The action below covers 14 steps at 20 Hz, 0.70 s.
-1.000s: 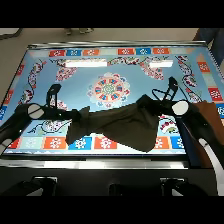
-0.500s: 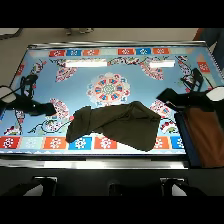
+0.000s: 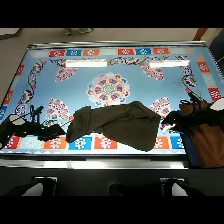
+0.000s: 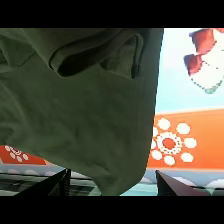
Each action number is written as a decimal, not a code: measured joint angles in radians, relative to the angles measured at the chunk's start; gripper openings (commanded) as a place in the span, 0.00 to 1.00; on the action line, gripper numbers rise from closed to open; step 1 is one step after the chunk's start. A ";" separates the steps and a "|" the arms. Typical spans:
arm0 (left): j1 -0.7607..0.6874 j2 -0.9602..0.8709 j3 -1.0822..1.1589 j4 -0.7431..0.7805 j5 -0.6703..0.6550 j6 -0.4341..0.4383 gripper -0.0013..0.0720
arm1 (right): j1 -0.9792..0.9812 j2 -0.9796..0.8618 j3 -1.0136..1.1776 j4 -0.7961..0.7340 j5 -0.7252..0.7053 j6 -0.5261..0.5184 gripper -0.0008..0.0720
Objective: Fold the shirts.
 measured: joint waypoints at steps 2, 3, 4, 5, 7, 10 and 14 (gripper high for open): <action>0.002 -0.028 -0.013 -0.042 0.032 0.006 0.73 | -0.002 0.000 -0.005 0.000 0.003 -0.001 0.85; 0.002 -0.046 -0.018 -0.059 0.042 0.008 0.72 | -0.003 0.000 -0.007 0.000 0.005 -0.002 0.85; 0.002 -0.063 -0.021 -0.073 0.051 0.011 0.68 | -0.003 0.000 -0.009 -0.002 0.007 -0.002 0.85; -0.002 -0.079 -0.021 -0.089 0.052 0.014 0.60 | -0.003 0.000 -0.012 -0.002 0.007 -0.002 0.85; -0.019 -0.103 -0.023 -0.112 0.055 0.025 0.60 | -0.003 0.000 -0.030 -0.002 0.010 -0.002 0.90; -0.045 -0.129 -0.026 -0.114 0.079 0.037 0.10 | -0.003 0.000 -0.085 0.000 0.024 -0.013 0.91; -0.061 -0.137 -0.019 -0.113 0.081 0.080 0.07 | -0.003 0.000 -0.202 0.023 0.004 -0.033 0.93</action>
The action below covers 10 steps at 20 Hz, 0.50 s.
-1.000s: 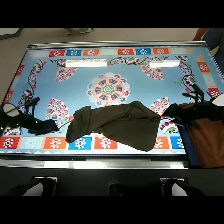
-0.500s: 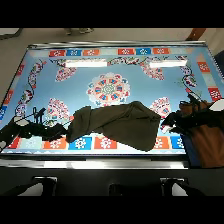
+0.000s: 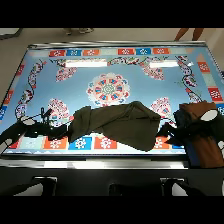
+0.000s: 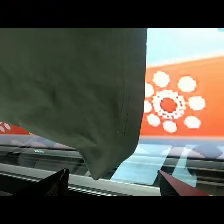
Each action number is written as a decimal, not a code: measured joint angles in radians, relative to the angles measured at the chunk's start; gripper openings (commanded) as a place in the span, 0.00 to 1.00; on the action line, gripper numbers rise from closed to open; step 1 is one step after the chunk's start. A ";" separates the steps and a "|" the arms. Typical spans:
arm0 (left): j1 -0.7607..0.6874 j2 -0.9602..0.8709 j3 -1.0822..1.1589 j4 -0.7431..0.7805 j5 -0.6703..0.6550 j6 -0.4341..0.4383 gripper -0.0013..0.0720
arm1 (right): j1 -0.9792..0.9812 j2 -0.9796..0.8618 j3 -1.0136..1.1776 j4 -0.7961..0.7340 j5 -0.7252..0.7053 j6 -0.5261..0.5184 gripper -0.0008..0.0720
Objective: Fold the shirts.
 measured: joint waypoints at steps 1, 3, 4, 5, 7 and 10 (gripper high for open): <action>-0.002 -0.001 0.005 0.002 -0.006 0.022 0.07 | 0.000 0.000 -0.035 0.012 -0.014 -0.006 0.93; -0.005 0.010 0.012 0.020 -0.033 0.068 0.07 | 0.000 0.000 -0.114 0.058 -0.051 -0.026 0.93; -0.006 0.021 0.016 0.017 -0.047 0.088 0.07 | 0.000 0.001 -0.151 0.090 -0.076 -0.035 0.93; -0.005 0.033 0.019 0.011 -0.050 0.105 0.07 | 0.001 0.001 -0.190 0.127 -0.107 -0.044 0.93; -0.007 0.057 0.022 0.005 -0.066 0.127 0.07 | 0.002 0.001 -0.251 0.198 -0.170 -0.055 0.87; -0.006 0.076 0.023 -0.011 -0.080 0.137 0.07 | 0.041 0.001 -0.293 0.255 -0.236 -0.058 0.63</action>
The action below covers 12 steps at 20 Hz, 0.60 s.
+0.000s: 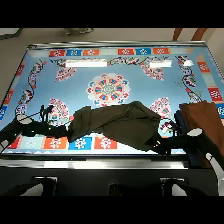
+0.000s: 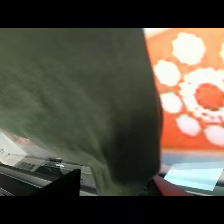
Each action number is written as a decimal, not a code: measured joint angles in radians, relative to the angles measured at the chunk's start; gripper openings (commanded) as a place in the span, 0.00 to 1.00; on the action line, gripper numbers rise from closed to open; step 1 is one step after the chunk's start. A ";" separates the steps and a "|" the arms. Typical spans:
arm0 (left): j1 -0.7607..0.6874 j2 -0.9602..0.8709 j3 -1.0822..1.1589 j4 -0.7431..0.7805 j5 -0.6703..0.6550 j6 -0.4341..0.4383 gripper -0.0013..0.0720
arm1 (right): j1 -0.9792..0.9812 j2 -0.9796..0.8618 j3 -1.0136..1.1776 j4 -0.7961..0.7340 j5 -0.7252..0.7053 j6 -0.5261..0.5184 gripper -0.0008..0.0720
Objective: Fold the shirts.
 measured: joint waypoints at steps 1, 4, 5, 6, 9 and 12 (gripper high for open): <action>0.000 0.011 0.002 -0.023 -0.013 0.007 0.07 | 0.056 0.000 -0.013 0.027 -0.053 0.002 0.07; 0.002 0.050 0.028 -0.079 -0.053 0.027 0.07 | 0.125 0.009 0.029 0.053 -0.075 0.009 0.07; 0.006 0.079 0.057 -0.111 -0.071 0.043 0.07 | 0.137 0.024 0.071 0.051 -0.069 0.004 0.07; 0.016 0.116 0.101 -0.146 -0.082 0.054 0.06 | 0.146 0.051 0.129 0.042 -0.055 0.000 0.07; 0.077 0.234 0.322 -0.230 -0.089 0.048 0.06 | 0.159 0.166 0.383 -0.040 -0.055 -0.008 0.07; 0.194 0.330 0.647 -0.256 -0.016 -0.056 0.06 | 0.164 0.304 0.711 -0.221 -0.143 0.026 0.07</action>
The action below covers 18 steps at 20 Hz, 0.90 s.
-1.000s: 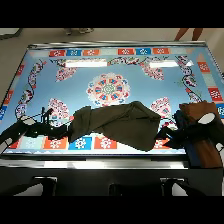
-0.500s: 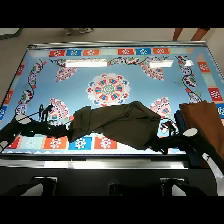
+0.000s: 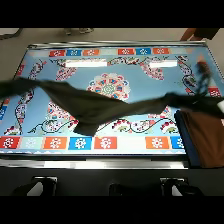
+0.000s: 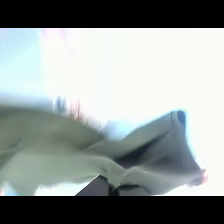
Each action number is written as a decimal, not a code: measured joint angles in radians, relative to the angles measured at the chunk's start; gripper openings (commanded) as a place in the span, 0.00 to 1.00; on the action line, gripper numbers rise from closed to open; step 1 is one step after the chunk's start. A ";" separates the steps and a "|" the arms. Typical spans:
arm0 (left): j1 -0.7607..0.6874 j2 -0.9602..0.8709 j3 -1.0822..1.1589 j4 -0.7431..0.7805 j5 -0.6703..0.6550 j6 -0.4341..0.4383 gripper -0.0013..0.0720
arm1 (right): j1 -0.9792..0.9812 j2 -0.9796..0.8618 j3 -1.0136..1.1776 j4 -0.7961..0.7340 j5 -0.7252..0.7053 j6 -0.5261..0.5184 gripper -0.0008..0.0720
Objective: Fold the shirts.
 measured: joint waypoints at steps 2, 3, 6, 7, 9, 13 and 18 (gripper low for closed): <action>0.087 0.040 0.205 0.012 0.051 -0.087 0.06 | 0.002 0.077 0.183 -0.144 -0.066 0.064 0.07; 0.116 0.055 0.285 0.016 0.065 -0.121 0.06 | 0.002 0.114 0.260 -0.206 -0.090 0.094 0.07; 0.168 0.100 0.439 0.033 0.088 -0.192 0.06 | 0.003 0.191 0.390 -0.308 -0.122 0.146 0.07; 0.177 0.114 0.465 0.054 0.091 -0.206 0.06 | 0.004 0.205 0.410 -0.332 -0.114 0.156 0.07; 0.188 0.133 0.496 0.112 0.078 -0.222 0.06 | 0.004 0.216 0.437 -0.377 -0.059 0.169 0.07; 0.162 0.150 0.456 0.264 -0.029 -0.254 0.06 | 0.004 0.169 0.447 -0.420 0.221 0.180 0.07; 0.091 0.214 0.146 0.397 -0.127 -0.259 0.06 | 0.004 0.095 0.296 -0.424 0.542 0.182 0.07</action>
